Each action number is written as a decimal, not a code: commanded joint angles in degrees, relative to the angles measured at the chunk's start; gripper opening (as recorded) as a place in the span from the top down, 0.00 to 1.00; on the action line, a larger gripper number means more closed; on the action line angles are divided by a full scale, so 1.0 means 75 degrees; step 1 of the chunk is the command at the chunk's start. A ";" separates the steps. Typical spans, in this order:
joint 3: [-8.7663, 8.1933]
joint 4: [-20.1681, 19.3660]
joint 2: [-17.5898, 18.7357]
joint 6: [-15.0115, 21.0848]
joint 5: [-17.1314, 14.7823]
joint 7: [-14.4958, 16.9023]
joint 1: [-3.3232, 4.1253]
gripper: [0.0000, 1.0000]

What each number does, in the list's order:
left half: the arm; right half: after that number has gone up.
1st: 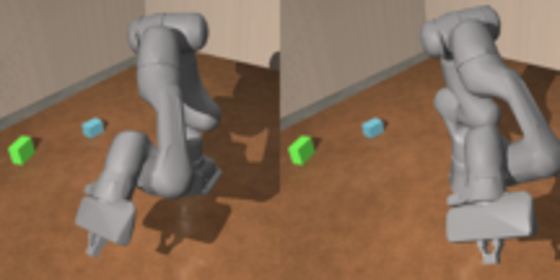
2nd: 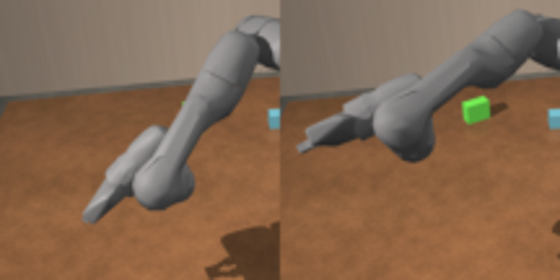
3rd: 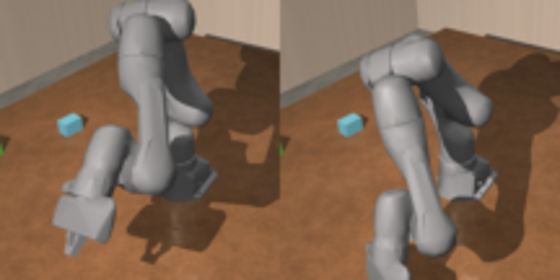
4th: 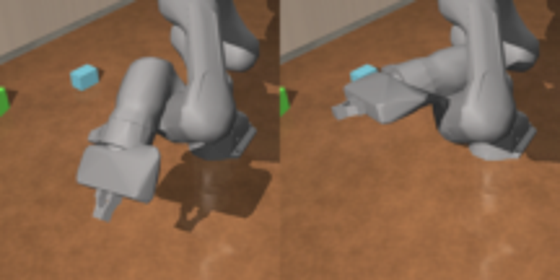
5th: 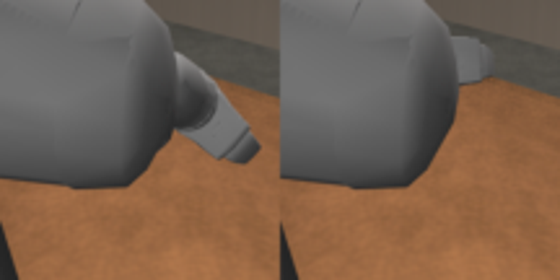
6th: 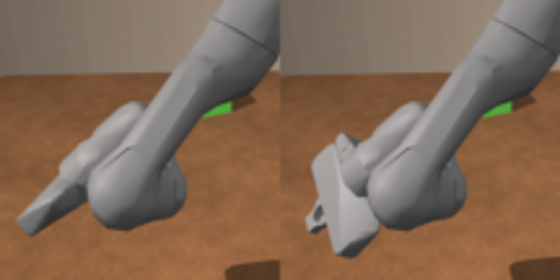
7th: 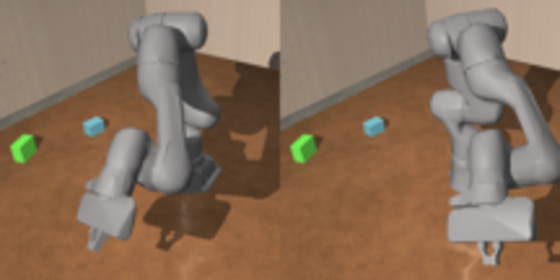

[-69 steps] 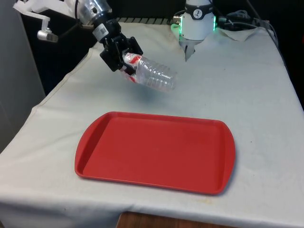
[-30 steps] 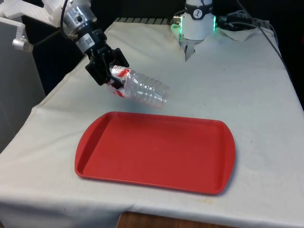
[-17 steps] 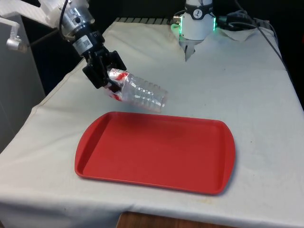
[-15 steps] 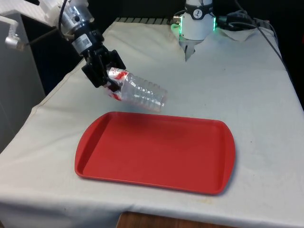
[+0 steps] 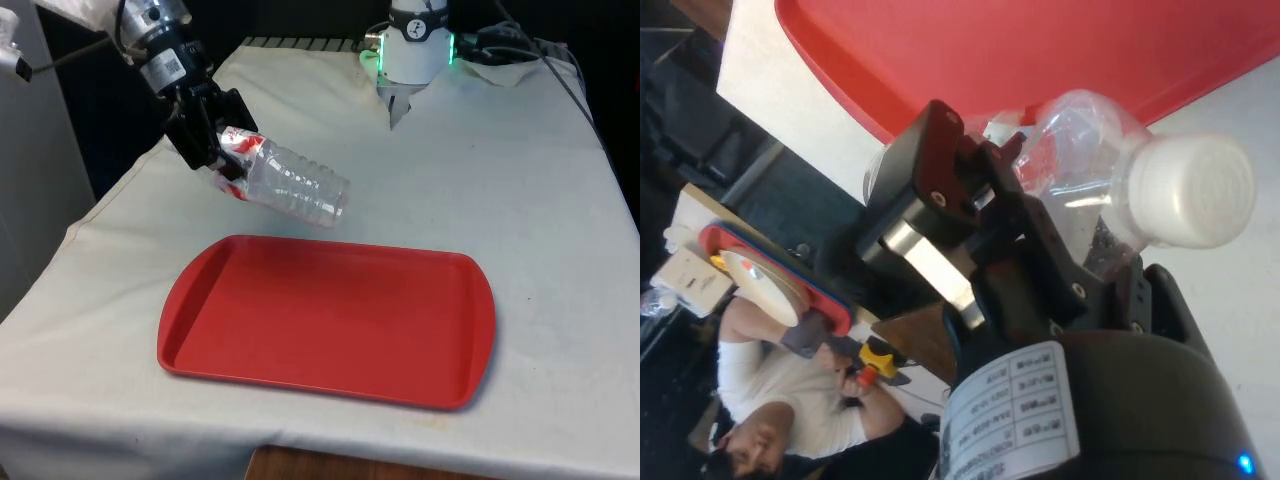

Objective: Place the bottle upright on the tray.

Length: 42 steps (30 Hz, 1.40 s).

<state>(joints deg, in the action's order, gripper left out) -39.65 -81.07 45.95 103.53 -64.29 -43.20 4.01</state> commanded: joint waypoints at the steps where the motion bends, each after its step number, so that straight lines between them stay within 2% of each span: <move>1: 0.0000 0.0038 0.0000 0.0000 0.0038 -0.0031 0.0000 0.86; 3: -0.0015 0.0260 0.0046 -0.0099 0.0214 -0.0183 -0.0023 0.86; 10: -0.0008 0.0519 0.0084 -0.0031 0.0527 -0.0397 0.0023 0.86; 11: 0.0008 0.0435 0.0023 0.0000 0.0489 -0.0313 0.0015 0.86; 20: -0.0031 0.0947 0.0290 0.0053 0.0963 -0.0772 0.0084 0.86; 21: 0.0008 0.0917 0.0260 0.0023 0.0940 -0.0710 0.0053 0.86; 29: -0.0023 0.1276 0.0458 0.0183 0.1345 -0.1054 0.0153 0.86; 31: 0.0008 0.1238 0.0420 0.0168 0.1345 -0.0993 0.0130 0.86; 32: -0.0031 0.1352 0.0497 0.0214 0.1444 -0.1115 0.0176 0.86; 38: -0.0031 0.1574 0.0611 0.0336 0.1772 -0.1322 0.0244 0.86; 39: -0.0031 0.1604 0.0626 0.0351 0.1811 -0.1345 0.0252 0.86; 40: 0.0008 0.1558 0.0588 0.0313 0.1772 -0.1268 0.0214 0.86; 42: -0.0031 0.1688 0.0672 0.0390 0.1956 -0.1436 0.0283 0.86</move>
<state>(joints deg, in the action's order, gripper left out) -39.59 -68.75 50.65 106.11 -49.79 -53.40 5.84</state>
